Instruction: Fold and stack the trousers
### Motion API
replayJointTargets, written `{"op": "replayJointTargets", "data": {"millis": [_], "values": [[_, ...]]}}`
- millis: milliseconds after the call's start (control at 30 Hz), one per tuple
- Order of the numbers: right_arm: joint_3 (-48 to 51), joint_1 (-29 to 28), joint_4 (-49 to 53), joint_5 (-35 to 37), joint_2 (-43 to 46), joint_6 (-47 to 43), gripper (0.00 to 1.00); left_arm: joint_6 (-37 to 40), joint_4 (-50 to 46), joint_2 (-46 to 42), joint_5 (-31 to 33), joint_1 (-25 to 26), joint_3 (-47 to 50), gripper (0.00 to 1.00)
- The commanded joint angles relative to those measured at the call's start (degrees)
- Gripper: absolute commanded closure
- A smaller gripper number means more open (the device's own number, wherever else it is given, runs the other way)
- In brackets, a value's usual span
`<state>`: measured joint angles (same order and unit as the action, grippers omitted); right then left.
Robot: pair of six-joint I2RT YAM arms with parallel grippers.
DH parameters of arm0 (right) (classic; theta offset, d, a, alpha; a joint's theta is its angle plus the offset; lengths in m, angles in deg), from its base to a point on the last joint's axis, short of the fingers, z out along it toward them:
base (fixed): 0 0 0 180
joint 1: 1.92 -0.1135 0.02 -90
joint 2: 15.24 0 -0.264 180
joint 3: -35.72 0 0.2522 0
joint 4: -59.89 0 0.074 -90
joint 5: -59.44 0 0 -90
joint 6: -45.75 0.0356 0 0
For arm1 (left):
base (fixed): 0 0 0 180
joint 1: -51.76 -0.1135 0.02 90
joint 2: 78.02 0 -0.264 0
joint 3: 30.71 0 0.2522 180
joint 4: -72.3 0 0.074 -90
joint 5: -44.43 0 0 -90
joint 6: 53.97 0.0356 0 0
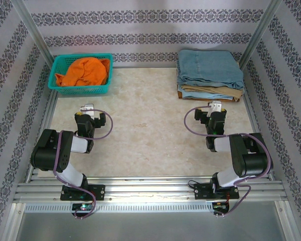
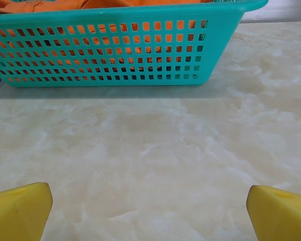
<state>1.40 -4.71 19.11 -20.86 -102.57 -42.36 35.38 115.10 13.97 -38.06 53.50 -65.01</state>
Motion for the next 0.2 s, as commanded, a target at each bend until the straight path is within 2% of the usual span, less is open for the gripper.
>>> {"op": "replayJointTargets", "data": {"millis": [0,167], "values": [[-0.4,-0.5,0.0,0.8,0.1,-0.5,0.02,-0.3,-1.1,-0.8,-1.4,-0.7,-1.1,0.0],[-0.4,-0.4,0.1,0.6,0.1,-0.4,0.02,-0.2,-0.8,-0.8,-1.4,-0.7,-0.9,0.0]]}}
